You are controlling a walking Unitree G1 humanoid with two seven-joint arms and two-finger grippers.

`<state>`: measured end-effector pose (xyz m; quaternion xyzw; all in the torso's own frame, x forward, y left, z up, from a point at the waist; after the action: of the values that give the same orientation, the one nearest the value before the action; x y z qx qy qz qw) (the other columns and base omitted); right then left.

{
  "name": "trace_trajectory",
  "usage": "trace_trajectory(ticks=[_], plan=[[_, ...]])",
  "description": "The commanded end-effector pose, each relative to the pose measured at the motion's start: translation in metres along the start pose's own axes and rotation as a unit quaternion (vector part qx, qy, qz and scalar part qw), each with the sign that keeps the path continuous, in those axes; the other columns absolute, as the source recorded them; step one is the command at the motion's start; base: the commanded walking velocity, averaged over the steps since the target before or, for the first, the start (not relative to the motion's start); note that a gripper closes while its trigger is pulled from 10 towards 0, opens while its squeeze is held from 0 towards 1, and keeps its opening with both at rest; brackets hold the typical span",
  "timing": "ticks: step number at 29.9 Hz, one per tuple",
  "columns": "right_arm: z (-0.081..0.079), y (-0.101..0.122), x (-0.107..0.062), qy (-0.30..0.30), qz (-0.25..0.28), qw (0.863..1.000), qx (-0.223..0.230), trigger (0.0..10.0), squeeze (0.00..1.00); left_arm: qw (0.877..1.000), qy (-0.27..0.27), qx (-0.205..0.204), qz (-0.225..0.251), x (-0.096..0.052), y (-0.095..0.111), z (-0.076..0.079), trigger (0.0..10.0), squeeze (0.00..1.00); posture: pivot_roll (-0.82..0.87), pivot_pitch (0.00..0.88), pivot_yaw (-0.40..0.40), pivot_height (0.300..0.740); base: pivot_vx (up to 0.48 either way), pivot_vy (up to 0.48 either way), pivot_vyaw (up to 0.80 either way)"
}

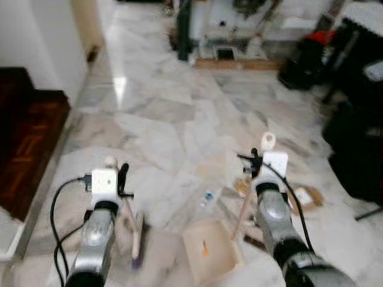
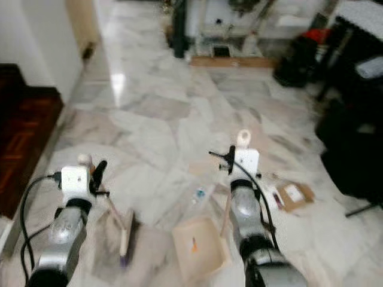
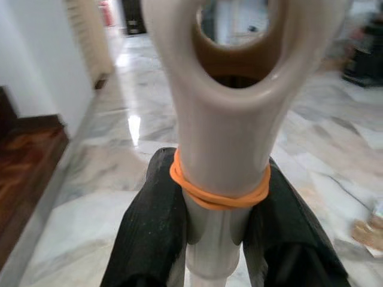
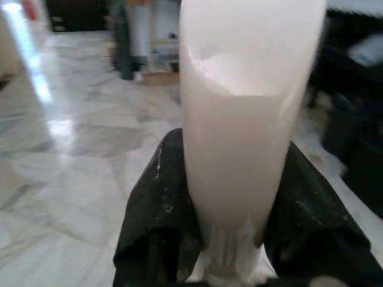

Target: Sweep floor

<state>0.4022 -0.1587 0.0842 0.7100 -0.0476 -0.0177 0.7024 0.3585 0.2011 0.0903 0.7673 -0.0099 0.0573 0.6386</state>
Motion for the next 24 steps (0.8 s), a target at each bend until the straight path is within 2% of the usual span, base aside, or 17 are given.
trace_trajectory(ticks=[1, 9, 17, 24], plan=[[0.0068, 0.0071, 0.0022, -0.010, 0.014, 1.000, 0.005, 10.0, 0.00, 1.000, -0.005, -0.001, 0.020, 0.0027, 0.0097, 0.0046, 10.0, 0.00, 0.07, 0.053, -0.013, 0.740, 0.000, 0.000, -0.78], [0.0049, 0.0069, 0.0021, -0.007, 0.013, 1.000, 0.004, 10.0, 0.00, 1.000, -0.004, -0.001, 0.021, 0.0022, 0.0095, 0.0033, 10.0, 0.00, 0.07, 0.046, -0.013, 0.740, 0.000, 0.000, -0.78], [0.0043, 0.0057, 0.0011, -0.007, 0.013, 1.000, 0.005, 10.0, 0.00, 1.000, -0.012, -0.006, 0.022, 0.0029, 0.0101, 0.0103, 10.0, 0.00, 0.07, 0.030, -0.009, 0.740, 0.000, 0.000, -0.78], [0.0036, 0.0052, 0.0008, -0.005, 0.012, 1.000, 0.004, 10.0, 0.00, 1.000, -0.013, -0.007, 0.021, 0.0024, 0.0092, 0.0104, 10.0, 0.00, 0.07, 0.022, -0.008, 0.740, 0.000, 0.000, -0.78]])
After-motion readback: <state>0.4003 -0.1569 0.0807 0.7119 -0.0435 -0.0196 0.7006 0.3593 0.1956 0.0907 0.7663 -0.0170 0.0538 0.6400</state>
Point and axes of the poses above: a point about 5 cm out from each wrist's last joint towards the gripper, its own x axis pointing out of the wrist towards the gripper, its own y axis along the axis of the wrist's last joint, z = x × y, the point moved 6 cm from there along x, pointing out of the wrist towards the gripper, and after that the axes turned 3 degrees about x, right-handed, at the moved point
